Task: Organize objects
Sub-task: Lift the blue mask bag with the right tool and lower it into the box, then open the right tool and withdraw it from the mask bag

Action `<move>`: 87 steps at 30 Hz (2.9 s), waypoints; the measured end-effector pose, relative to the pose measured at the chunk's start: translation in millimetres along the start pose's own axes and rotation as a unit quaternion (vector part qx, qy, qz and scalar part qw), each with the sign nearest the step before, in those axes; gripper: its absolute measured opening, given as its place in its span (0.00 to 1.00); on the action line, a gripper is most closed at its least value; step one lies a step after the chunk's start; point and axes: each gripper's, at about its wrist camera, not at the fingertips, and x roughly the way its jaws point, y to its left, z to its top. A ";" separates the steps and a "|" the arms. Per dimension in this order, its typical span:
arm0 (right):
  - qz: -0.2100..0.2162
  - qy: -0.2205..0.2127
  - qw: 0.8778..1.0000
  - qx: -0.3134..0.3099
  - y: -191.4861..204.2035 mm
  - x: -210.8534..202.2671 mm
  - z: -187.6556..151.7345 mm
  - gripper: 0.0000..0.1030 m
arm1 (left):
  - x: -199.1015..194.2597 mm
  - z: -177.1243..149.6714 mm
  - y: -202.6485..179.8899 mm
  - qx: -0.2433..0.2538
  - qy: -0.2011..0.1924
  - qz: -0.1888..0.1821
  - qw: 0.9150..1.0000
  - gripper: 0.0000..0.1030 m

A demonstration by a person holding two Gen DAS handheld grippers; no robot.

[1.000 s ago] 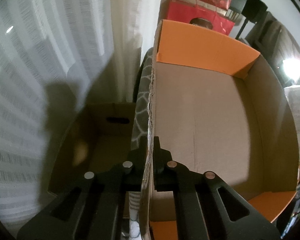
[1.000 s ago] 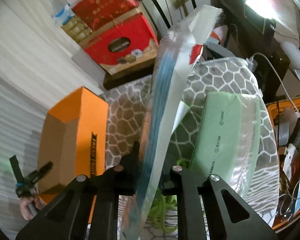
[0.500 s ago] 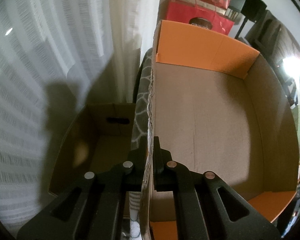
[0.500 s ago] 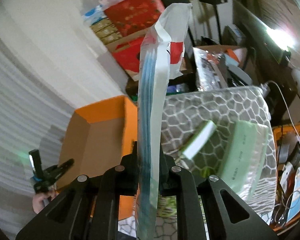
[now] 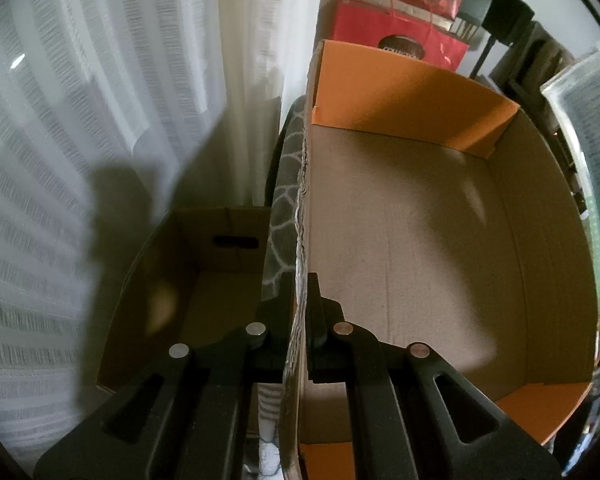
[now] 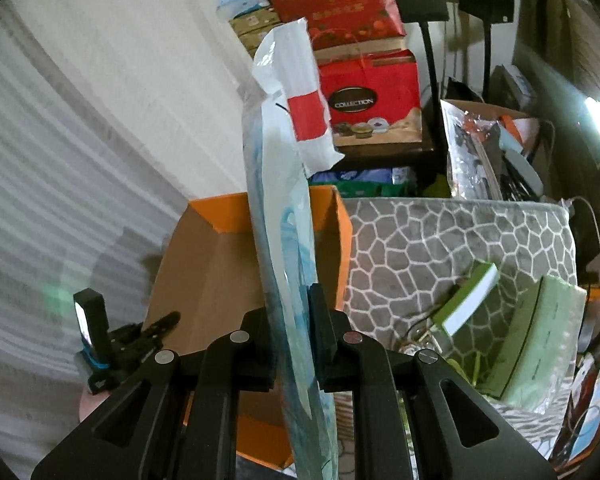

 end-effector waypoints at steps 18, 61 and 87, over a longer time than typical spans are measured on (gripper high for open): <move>-0.042 0.062 0.997 -0.007 35.5 47.1 3.1 0.12 | -0.3 0.3 -1.3 0.002 0.000 0.000 1.000 0.04; -0.019 0.039 0.999 -0.026 39.9 45.0 -27.1 0.49 | 0.8 4.5 1.5 -0.002 0.003 -0.002 1.000 0.04; -0.129 -0.025 0.990 0.055 -130.2 -43.4 -54.0 0.84 | -1.1 4.5 0.8 0.003 0.004 0.005 1.000 0.04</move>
